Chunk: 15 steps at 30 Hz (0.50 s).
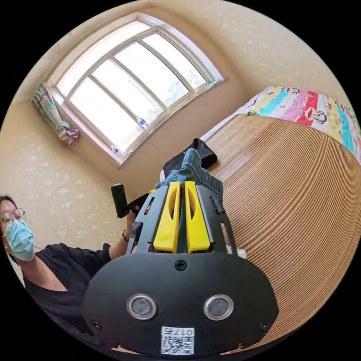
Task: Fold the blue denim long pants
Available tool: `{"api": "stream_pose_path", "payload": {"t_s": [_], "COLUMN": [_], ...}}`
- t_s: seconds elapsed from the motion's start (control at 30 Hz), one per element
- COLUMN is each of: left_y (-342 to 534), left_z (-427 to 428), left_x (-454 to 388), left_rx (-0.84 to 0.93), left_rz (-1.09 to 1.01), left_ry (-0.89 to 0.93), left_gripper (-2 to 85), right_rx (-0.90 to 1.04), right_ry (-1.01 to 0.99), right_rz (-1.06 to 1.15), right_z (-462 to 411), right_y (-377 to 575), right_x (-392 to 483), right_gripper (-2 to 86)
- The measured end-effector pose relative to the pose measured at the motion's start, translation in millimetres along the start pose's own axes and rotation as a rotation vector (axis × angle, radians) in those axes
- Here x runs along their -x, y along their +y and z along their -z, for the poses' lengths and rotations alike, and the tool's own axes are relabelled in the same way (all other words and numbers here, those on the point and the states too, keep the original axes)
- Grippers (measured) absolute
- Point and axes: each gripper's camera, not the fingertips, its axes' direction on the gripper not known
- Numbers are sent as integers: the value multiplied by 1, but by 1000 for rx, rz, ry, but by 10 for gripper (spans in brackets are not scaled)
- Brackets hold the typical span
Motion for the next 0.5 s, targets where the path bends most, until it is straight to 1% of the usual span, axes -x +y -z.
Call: {"api": "stream_pose_path", "payload": {"t_s": [0.03,0.1,0.13,0.17,0.2,0.23,0.3,0.33,0.4,0.43,0.5], "left_y": [-10,-25,-37,-44,-59,-74,-98,-114,-135,-148,-167], "left_z": [18,44,60,68,82,96,119,136,161,176,196], "left_x": [-27,-69,-101,-118,-153,-187,-232,-261,-304,-332,-374], "left_rx": [-22,-91,-134,-154,-191,-222,-258,-282,-325,-346,-369], "left_rz": [-32,-84,-125,-148,-198,-240,-269,-293,-341,-376,-417], "left_ry": [-26,6,8,-4,-26,-22,4,37,46,33,50], "left_gripper": [-8,-9,-9,-9,-9,-9,-8,-8,-8,-7,-6], "right_rx": [-30,-154,-179,-226,-268,-289,-373,-391,-478,-491,-518], "right_ry": [-5,-6,-3,16,57,81,186,217,283,282,348], "right_rz": [12,67,88,131,172,191,267,281,316,335,399], "right_z": [22,112,134,176,216,236,311,328,393,407,449], "right_y": [1,2,2,-1,-5,-7,-11,-11,-9,-9,-10], "right_x": [9,54,67,96,129,146,220,238,305,320,380], "right_gripper": [26,24,24,24,24,24,24,24,24,23,23]}}
